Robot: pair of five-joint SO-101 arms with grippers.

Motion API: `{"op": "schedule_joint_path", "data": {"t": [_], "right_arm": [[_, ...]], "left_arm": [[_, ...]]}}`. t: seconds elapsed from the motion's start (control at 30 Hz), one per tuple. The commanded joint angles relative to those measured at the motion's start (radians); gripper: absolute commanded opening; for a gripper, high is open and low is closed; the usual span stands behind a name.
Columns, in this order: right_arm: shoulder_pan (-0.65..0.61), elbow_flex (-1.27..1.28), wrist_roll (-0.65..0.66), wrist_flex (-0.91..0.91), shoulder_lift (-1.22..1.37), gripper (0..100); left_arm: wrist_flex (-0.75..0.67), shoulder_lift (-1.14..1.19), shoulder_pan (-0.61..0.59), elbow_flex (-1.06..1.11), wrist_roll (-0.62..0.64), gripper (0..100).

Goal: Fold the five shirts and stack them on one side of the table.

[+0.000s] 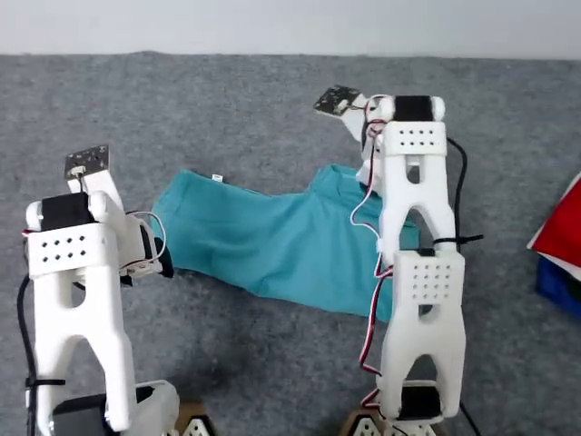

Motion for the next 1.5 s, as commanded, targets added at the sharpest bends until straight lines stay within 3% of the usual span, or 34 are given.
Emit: {"op": "schedule_joint_path", "data": {"t": [0.0,0.23,0.6,0.7,0.9,1.07,1.23,1.3,1.47], "right_arm": [[-0.041,0.207,0.038,0.044,-0.214,0.9],[-0.07,0.651,0.137,0.038,-0.481,0.9],[-0.064,0.991,0.135,-0.039,-0.564,1.2],[-0.067,1.011,0.118,-0.062,-0.568,4.3],[-0.07,0.971,0.038,-0.027,-0.625,30.8],[-0.137,0.919,0.032,0.042,-0.743,30.5],[-0.173,0.914,0.032,0.039,-0.924,28.4],[-0.159,0.919,0.032,0.039,-0.98,28.5],[0.004,0.921,-0.023,0.039,-1.086,28.5]], "left_arm": [[0.032,-0.032,0.002,-0.002,-0.006,20],[0.032,-0.032,0.002,-0.002,-0.006,20],[0.032,-0.032,0.002,-0.002,-0.008,20],[0.032,-0.032,0.002,-0.002,-0.008,20],[0.032,-0.032,0.002,-0.008,-0.009,20],[-0.054,-0.023,0.002,-0.062,-0.014,22],[-0.193,-0.02,0.0,-0.074,-0.044,42],[-0.221,0.003,0.0,-0.076,-0.12,48],[-0.173,0.288,-0.021,-0.239,-0.311,47]]}}
